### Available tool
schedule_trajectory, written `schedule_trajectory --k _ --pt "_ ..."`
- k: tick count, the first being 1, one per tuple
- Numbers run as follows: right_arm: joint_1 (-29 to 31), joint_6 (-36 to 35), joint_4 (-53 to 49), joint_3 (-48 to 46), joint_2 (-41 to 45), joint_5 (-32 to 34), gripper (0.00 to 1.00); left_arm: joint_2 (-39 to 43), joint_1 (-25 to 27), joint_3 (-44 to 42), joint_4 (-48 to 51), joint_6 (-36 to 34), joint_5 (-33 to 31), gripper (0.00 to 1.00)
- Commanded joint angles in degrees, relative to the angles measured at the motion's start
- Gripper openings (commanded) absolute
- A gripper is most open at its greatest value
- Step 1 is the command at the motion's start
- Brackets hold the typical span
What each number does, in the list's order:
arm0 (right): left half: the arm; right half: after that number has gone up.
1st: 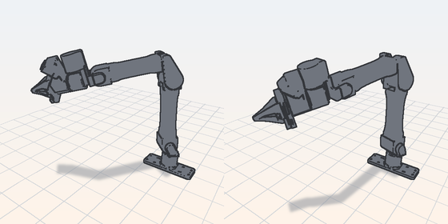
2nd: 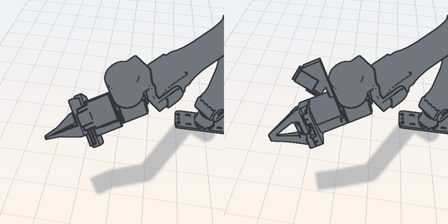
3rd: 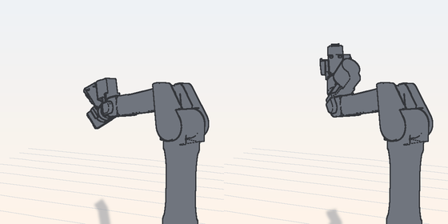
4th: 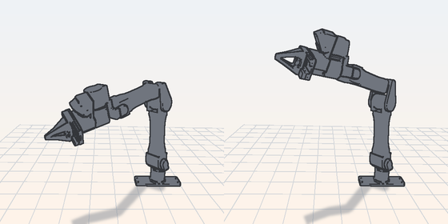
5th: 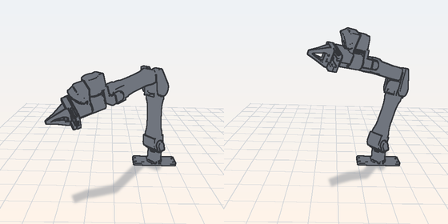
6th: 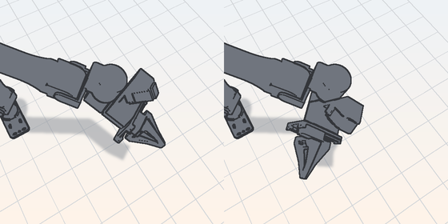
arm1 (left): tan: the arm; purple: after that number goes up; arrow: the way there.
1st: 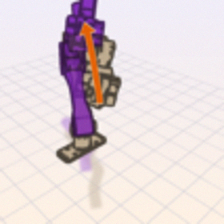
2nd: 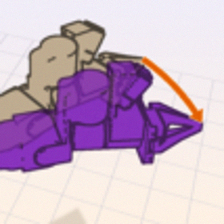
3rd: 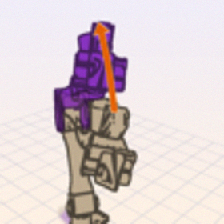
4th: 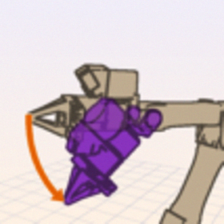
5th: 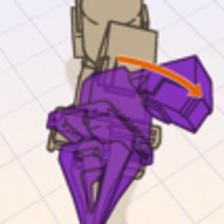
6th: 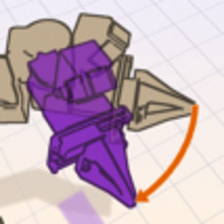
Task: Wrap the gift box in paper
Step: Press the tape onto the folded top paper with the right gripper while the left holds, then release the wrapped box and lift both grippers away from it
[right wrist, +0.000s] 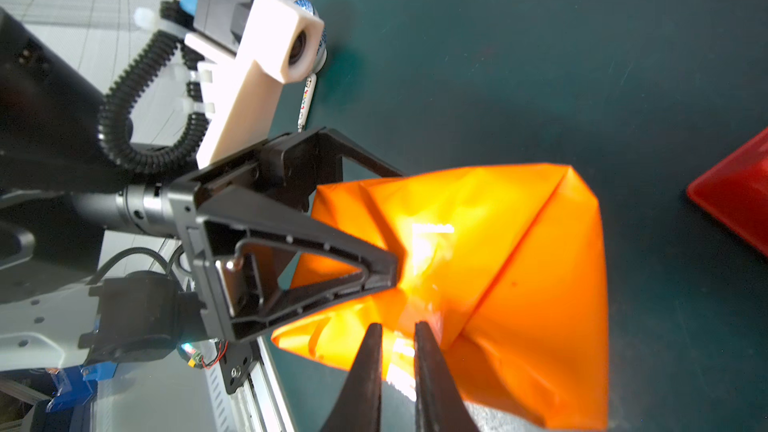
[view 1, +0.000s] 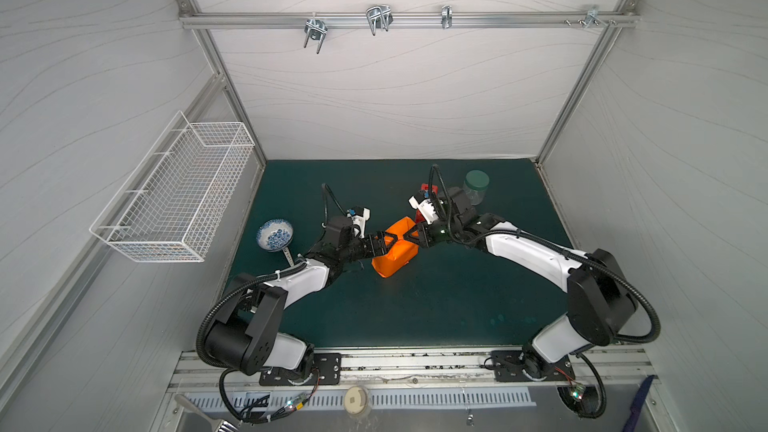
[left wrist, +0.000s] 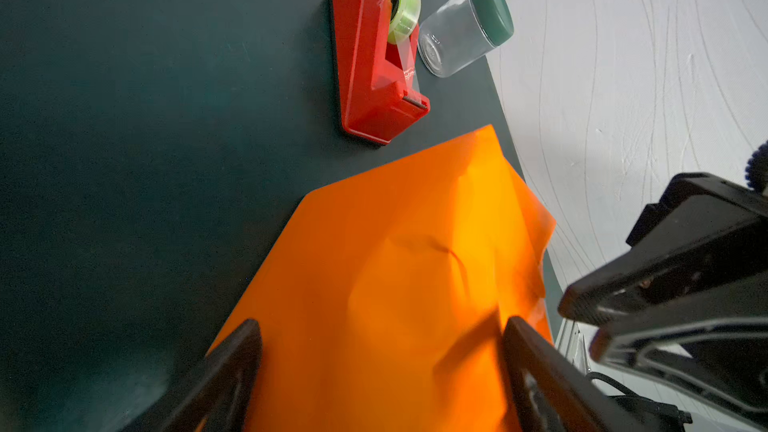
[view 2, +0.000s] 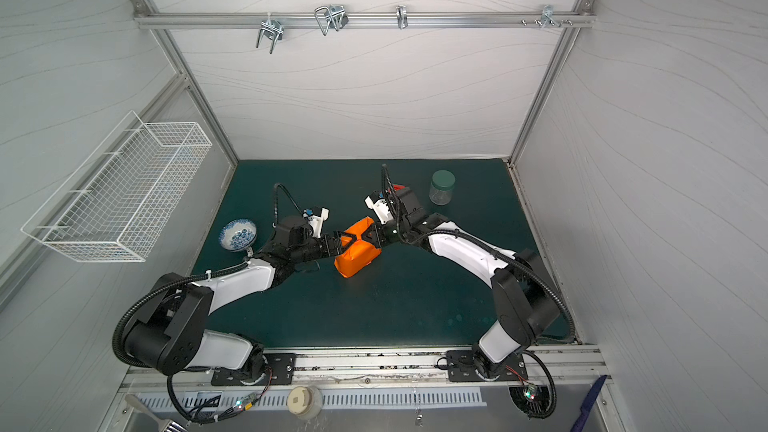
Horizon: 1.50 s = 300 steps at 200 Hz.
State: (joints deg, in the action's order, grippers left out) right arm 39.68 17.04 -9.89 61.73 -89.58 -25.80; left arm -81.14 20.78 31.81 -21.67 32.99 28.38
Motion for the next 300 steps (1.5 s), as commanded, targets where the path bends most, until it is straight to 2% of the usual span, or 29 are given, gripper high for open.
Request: schedule_trajectory --k 1,35,76,109,140,181,220,300 --pt "0.23 0.28 0.20 -1.01 -0.57 -1.17 0.18 -1.55 0.14 -0.61 8.93 -2.55 -1.31 0.91" --pt "0.35 0.06 0.28 -1.62 -2.80 -1.98 0.17 -1.21 0.14 -0.48 8.92 -2.30 -1.43 0.91" --pt "-0.50 -0.60 -1.66 -6.46 4.59 -0.84 0.17 -0.42 0.14 0.97 8.24 -0.88 -1.66 0.92" --pt "-2.72 0.10 -1.27 -9.01 9.96 1.38 0.23 1.81 0.14 5.31 8.84 0.95 -1.79 0.94" --pt "-1.26 2.01 3.06 -12.67 10.84 3.44 0.28 5.03 0.14 10.11 12.43 0.15 -3.71 0.96" --pt "2.67 3.94 7.88 -11.08 6.91 4.53 0.28 7.36 -1.45 13.16 14.52 0.15 -4.32 0.97" --pt "3.86 4.31 8.48 -6.58 2.12 4.91 0.27 12.96 -2.33 11.33 17.50 -0.34 -7.75 0.97" --pt "3.80 6.35 6.81 9.87 -11.94 8.11 0.27 23.83 -4.56 5.73 22.14 -0.86 -13.19 0.94"
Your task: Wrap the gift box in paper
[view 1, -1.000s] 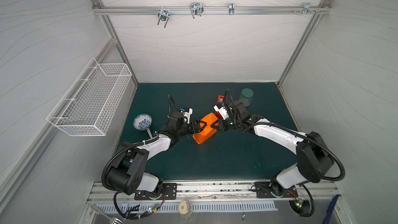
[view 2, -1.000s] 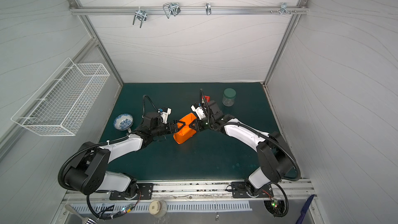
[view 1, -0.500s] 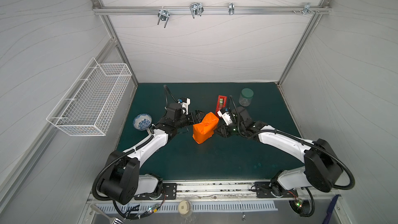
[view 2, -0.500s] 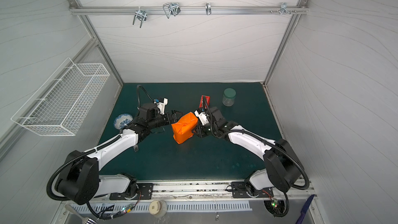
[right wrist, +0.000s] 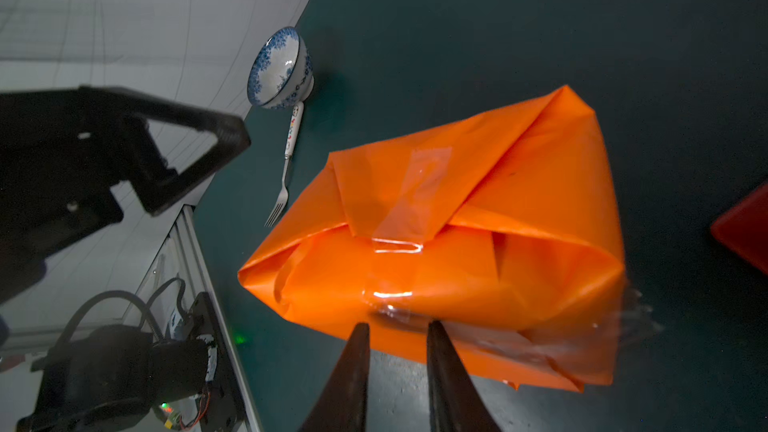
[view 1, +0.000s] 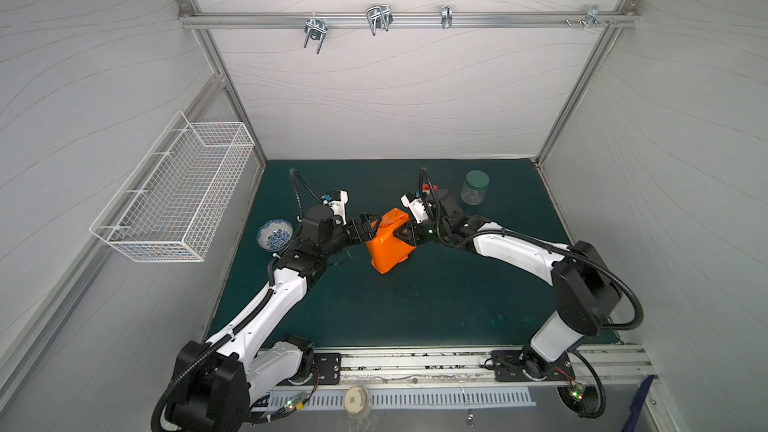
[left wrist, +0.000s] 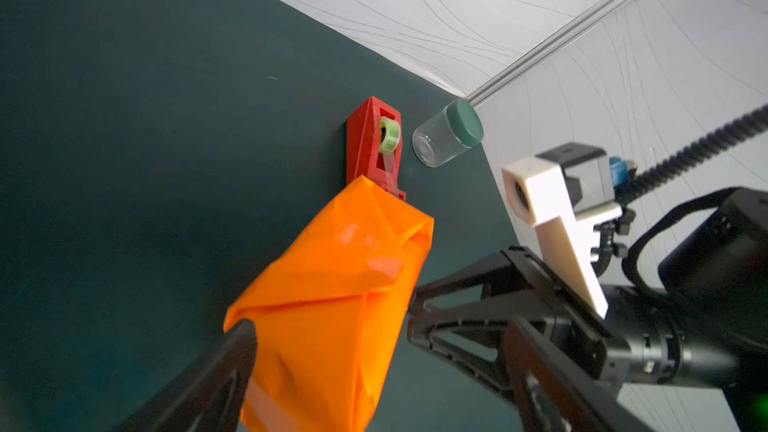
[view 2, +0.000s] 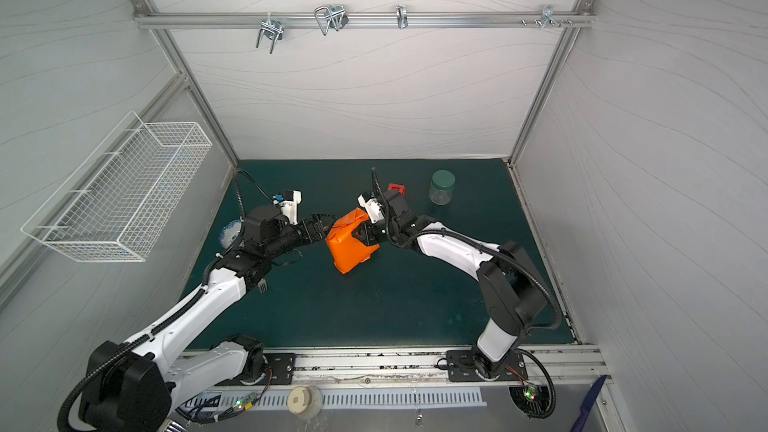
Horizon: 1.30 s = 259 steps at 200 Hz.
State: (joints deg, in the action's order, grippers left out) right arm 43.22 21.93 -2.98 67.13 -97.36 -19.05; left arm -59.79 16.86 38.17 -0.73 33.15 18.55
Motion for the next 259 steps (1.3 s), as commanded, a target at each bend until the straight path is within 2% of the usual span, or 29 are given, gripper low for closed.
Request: schedule_trajectory --k 1,21,39,55,77,89,103,121,137,160,187,233,259 --pt "0.27 1.54 -0.09 4.75 -4.29 1.19 0.27 2.57 -0.67 -0.68 1.27 -1.04 -3.39 0.94" --pt "0.16 1.99 -0.33 7.16 -5.31 0.08 0.27 3.87 -1.25 -1.64 1.95 -1.07 -5.49 0.94" --pt "-0.50 0.81 -0.99 5.58 -3.17 1.92 0.30 3.88 -2.20 -2.39 1.68 -0.36 -6.72 0.94" --pt "-2.44 0.83 -1.04 3.20 -1.97 2.96 0.36 2.00 -3.63 -3.08 0.12 1.63 -6.51 0.95" --pt "-5.60 2.96 0.39 1.73 -3.47 0.76 0.42 -3.32 -5.37 -1.94 -1.27 3.96 -4.64 0.96" --pt "-6.15 3.13 1.05 2.61 -5.37 0.47 0.48 -7.16 -6.33 -0.26 -1.09 4.50 -3.74 0.97" --pt "-6.37 3.02 0.46 5.18 -8.29 0.45 0.62 -11.26 -7.62 1.50 -1.45 5.05 -2.22 0.97" --pt "-6.79 3.18 0.74 8.61 -12.31 0.41 0.67 -15.70 -8.97 3.85 -1.06 5.72 -2.93 0.97" --pt "-7.10 3.87 -0.15 13.01 -16.80 -2.38 0.74 -19.62 -9.55 6.09 -0.30 5.90 -4.06 0.96" --pt "-7.10 5.31 0.07 17.10 -21.60 -7.89 0.74 -25.89 -9.96 8.88 -0.70 5.44 -2.55 0.95" --pt "-6.60 6.22 1.67 15.85 -20.91 -13.83 0.70 -31.44 -8.95 12.06 -1.95 4.68 5.80 0.88" --pt "-5.17 8.47 6.86 1.11 -10.45 -17.25 0.65 -30.95 -3.42 11.57 -2.13 4.39 9.07 0.87" --pt "-5.83 8.48 6.32 -7.66 -2.60 -13.67 0.67 -27.64 -2.70 8.65 -2.76 5.51 7.66 0.89"
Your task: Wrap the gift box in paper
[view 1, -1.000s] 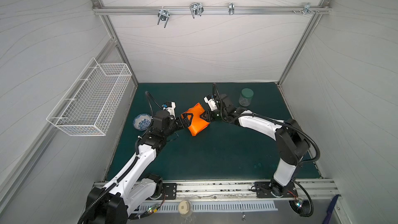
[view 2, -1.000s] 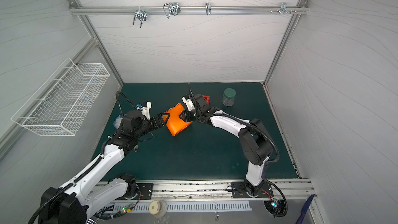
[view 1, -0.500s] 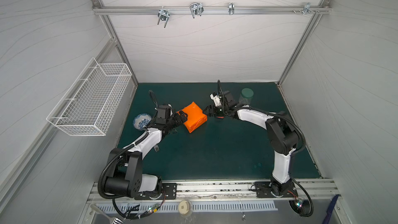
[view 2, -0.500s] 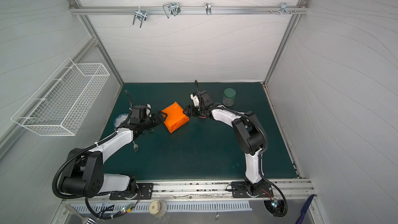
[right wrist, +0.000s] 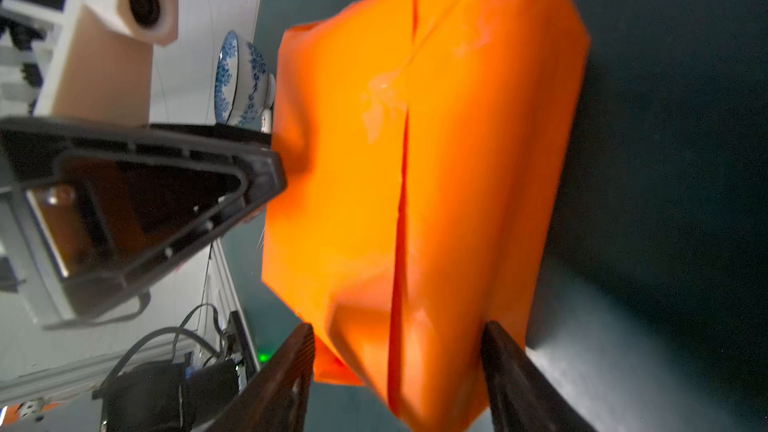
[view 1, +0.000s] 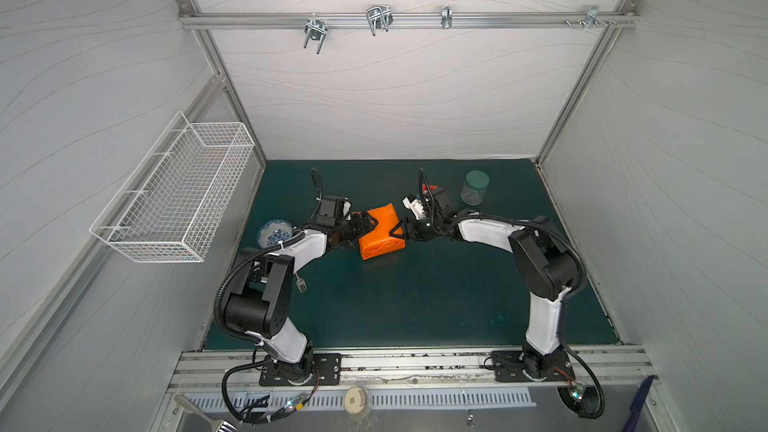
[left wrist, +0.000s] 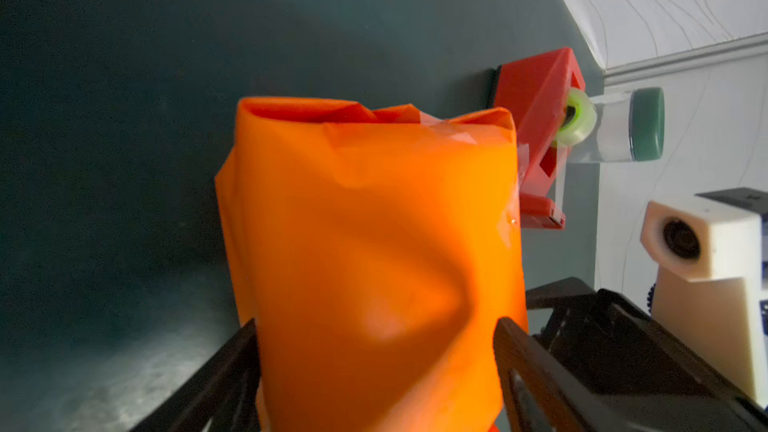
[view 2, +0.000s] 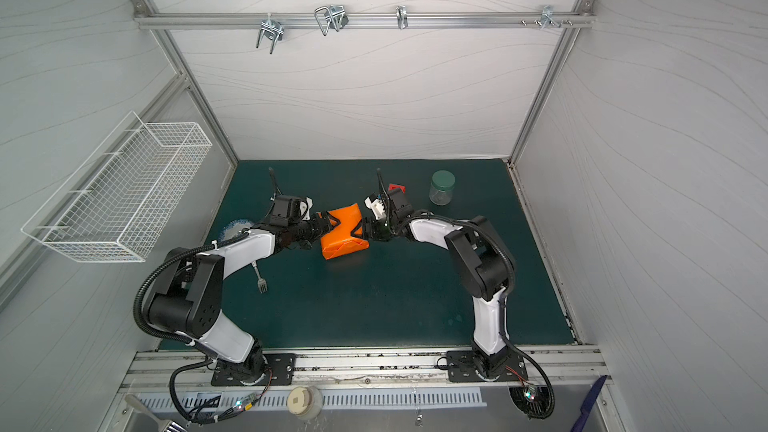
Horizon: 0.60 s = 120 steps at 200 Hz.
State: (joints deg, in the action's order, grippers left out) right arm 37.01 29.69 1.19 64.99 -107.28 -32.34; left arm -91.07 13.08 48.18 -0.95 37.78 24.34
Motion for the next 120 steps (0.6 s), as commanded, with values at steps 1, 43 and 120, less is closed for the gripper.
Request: schedule_trajectory --k 1,43,120 --pt "0.27 0.72 2.01 -5.77 7.65 -0.24 0.67 3.80 1.07 -1.39 -2.47 0.88 1.69 0.89" --pt "-4.37 -6.35 -9.37 -11.49 23.94 15.03 0.75 13.07 -3.47 -3.91 1.78 -1.42 -6.98 0.94" --pt "-13.74 -15.36 -7.37 -20.33 40.15 57.28 0.99 35.90 -5.81 -13.65 -2.90 -16.96 -40.35 0.99"
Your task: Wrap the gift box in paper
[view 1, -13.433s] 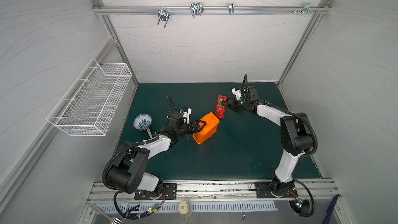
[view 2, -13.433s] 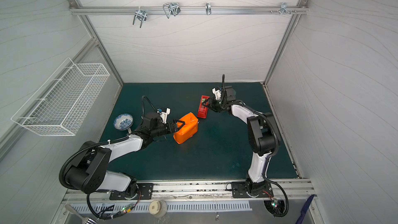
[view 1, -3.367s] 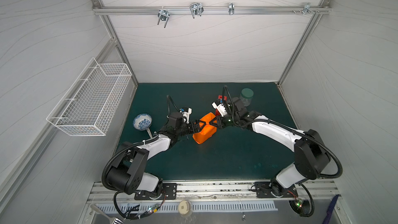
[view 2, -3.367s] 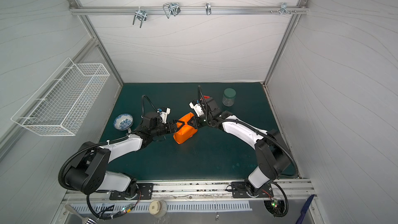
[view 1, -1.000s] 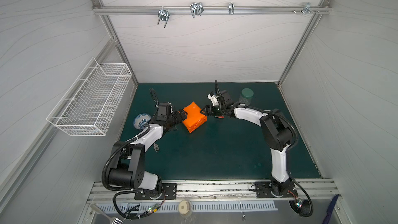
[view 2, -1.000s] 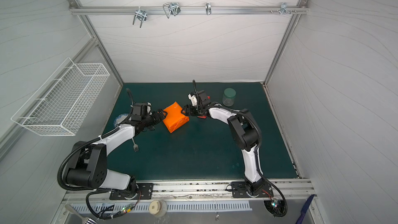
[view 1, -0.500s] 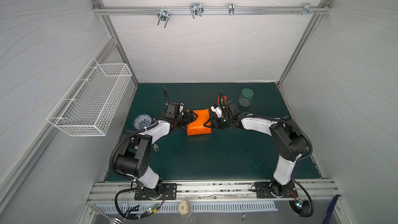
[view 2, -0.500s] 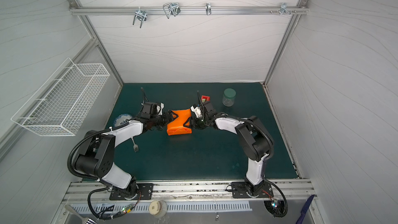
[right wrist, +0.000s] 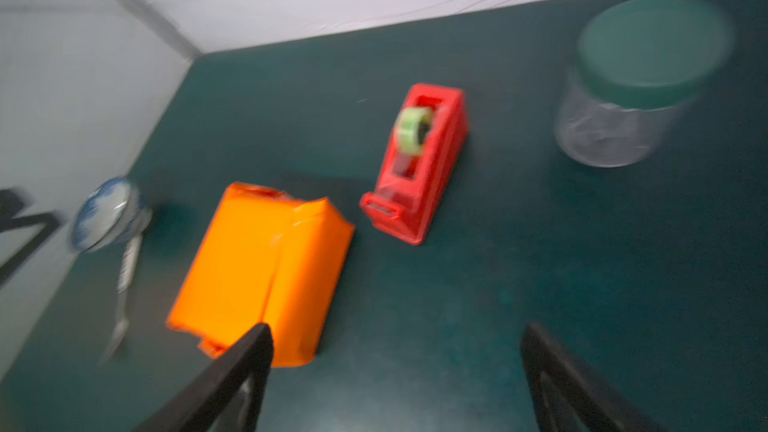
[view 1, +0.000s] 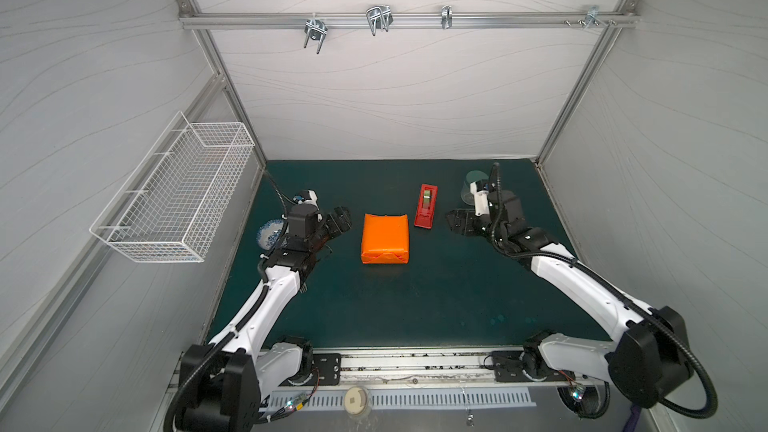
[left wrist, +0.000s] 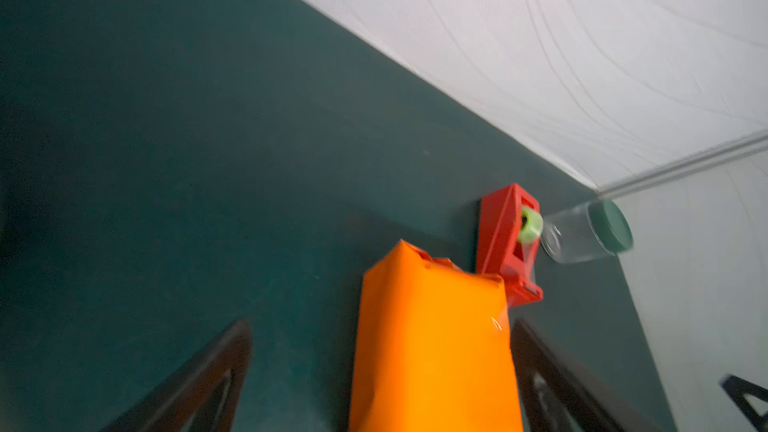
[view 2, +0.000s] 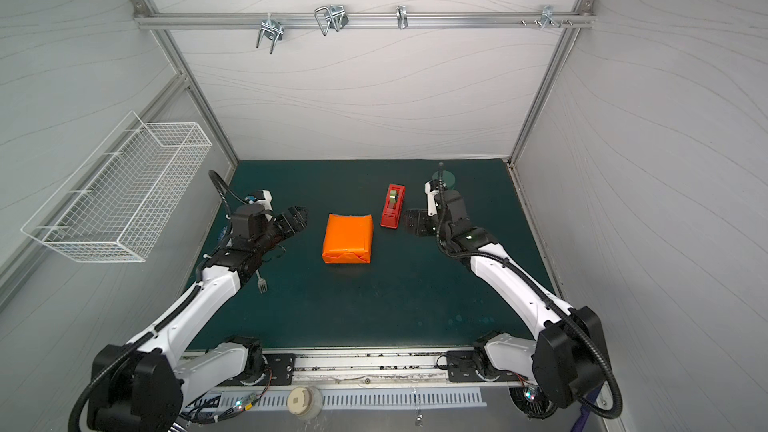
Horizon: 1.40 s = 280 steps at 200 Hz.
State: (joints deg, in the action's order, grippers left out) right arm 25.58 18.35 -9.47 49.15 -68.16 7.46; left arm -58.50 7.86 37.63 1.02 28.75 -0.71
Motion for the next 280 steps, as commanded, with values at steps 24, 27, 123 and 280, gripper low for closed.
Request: schedule_trajectory --k 24,27,123,280 --pt "-3.84 -9.02 12.76 -9.01 -0.65 26.95 0.99 3.26 -1.58 -6.24 -11.05 -17.28 -21.01 0.99" --pt "-4.20 -9.44 13.85 -9.47 -1.19 27.78 0.99 2.84 -1.66 -6.60 -11.88 -18.52 -21.48 0.99" --pt "-13.49 -20.38 54.86 -24.37 -18.66 12.80 0.99 -27.35 -6.11 -8.33 -36.85 -31.32 -3.72 0.99" --pt "-17.82 -16.13 56.68 -24.82 -21.67 8.82 0.99 -30.34 -9.73 -12.58 -47.07 -27.61 -1.66 0.99"
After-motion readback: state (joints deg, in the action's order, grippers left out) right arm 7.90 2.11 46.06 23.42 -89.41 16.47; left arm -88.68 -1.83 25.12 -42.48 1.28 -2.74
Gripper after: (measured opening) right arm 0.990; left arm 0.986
